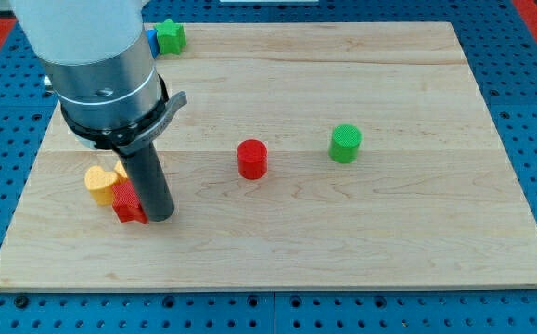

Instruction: Move the green circle into the yellow hexagon

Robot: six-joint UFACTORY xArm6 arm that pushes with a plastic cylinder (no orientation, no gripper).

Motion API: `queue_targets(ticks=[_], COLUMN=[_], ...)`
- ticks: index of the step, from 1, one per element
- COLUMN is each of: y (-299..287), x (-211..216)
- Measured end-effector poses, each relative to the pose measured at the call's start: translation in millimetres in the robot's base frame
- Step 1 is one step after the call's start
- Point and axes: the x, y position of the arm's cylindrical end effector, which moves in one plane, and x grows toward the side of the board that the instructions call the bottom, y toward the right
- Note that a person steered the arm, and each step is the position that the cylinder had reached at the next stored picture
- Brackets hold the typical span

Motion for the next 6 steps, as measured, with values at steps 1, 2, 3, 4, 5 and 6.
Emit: queue_targets(ticks=[1,2,3,4,5,6], y=[32.7,4.7,20.7,41.4,66.0,140.3], x=[-3.5,-24.7,-27.1,-75.9,-122.8,-116.6])
